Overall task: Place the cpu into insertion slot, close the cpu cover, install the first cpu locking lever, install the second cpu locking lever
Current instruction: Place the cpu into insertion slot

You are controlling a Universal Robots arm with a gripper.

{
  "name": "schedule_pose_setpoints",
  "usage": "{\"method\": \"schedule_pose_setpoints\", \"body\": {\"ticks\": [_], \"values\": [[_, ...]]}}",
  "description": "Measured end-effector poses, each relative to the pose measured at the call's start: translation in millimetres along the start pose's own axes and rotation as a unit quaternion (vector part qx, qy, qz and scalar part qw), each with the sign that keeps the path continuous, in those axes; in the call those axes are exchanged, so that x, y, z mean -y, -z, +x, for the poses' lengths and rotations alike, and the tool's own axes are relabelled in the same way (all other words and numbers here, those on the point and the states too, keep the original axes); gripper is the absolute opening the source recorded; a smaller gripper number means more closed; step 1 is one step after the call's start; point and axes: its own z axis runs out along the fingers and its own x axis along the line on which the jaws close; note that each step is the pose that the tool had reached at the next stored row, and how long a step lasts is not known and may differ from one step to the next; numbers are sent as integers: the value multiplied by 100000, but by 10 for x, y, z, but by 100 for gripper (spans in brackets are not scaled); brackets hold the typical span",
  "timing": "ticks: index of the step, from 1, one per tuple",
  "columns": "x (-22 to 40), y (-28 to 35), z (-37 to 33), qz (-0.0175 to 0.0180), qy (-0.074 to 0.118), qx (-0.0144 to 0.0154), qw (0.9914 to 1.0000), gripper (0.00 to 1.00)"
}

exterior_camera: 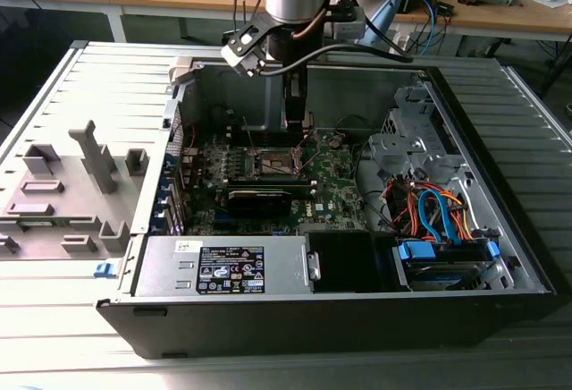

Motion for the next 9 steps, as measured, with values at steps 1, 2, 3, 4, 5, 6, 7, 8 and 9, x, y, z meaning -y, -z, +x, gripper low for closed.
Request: {"method": "schedule_pose_setpoints", "body": {"ticks": [1,2,3,4,5,6,7,8,9], "values": [[1,-2,-2,2,-3,6,100000,54],[1,-3,-4,6,2,10,100000,54],[1,-3,-4,8,4,12,100000,54],[1,-4,-5,5,1,14,100000,54],[2,-7,-5,6,1,10,100000,54],[2,-8,-6,6,1,10,100000,54],[15,-33,-12,4,2,8,100000,54],[19,-67,-13,3,1,7,100000,54],[20,-67,-14,1,1,7,100000,54]]}}
